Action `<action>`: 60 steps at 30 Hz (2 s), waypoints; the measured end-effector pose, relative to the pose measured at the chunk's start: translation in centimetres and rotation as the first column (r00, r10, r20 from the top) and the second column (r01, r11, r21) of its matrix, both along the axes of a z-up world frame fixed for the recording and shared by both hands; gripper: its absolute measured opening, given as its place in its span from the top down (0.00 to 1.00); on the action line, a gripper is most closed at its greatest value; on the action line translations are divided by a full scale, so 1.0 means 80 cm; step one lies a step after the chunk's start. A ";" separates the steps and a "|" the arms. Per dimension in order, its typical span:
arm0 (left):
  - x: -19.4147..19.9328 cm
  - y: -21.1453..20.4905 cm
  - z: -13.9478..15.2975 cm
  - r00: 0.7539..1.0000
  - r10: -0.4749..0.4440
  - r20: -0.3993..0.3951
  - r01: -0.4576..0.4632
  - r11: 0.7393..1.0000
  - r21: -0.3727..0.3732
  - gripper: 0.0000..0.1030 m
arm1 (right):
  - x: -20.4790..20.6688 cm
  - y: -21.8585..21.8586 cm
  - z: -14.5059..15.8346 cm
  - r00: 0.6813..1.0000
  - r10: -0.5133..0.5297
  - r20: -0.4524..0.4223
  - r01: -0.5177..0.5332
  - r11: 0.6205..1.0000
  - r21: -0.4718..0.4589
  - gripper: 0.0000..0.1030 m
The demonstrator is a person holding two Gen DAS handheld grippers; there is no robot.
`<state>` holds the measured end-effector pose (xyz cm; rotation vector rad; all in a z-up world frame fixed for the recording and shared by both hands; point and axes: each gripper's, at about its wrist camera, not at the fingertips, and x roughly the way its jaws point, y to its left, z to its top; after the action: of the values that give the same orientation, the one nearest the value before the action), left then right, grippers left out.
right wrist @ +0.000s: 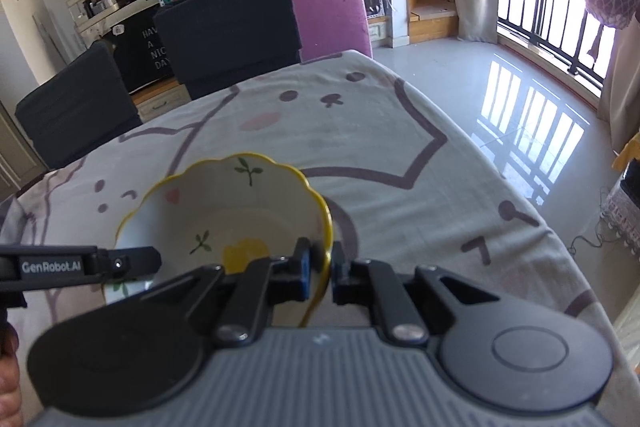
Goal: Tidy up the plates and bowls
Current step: 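Lift and carry the lemon-print bowl with both tools toward the cream bowl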
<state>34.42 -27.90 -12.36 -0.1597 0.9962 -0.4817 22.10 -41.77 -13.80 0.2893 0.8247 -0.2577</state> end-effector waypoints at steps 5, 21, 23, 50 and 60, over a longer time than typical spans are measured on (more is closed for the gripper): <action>-0.031 0.043 0.042 0.998 0.042 0.036 -0.042 0.999 -0.002 0.94 | -0.017 0.041 0.032 0.998 0.053 0.033 -0.053 0.998 -0.015 0.89; -0.169 0.248 0.161 0.969 0.198 0.149 -0.205 0.978 0.038 0.94 | -0.099 0.228 0.135 0.948 0.290 0.129 -0.287 0.957 -0.042 0.88; -0.186 0.279 0.164 0.963 0.224 0.152 -0.232 0.972 0.038 0.94 | -0.103 0.246 0.139 0.936 0.325 0.134 -0.322 0.946 -0.048 0.88; -0.273 0.435 0.106 0.954 0.295 0.058 -0.300 0.947 0.113 0.92 | -0.135 0.436 0.090 0.822 0.569 0.016 -0.569 0.822 -0.004 0.88; -0.267 0.439 0.078 0.965 0.262 -0.015 -0.256 0.953 0.164 0.90 | -0.129 0.445 0.070 0.802 0.596 -0.050 -0.596 0.803 0.002 0.89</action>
<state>13.02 7.21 -6.08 -0.1522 1.0279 -0.1573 11.81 -6.15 -8.23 -0.0036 0.9214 0.3284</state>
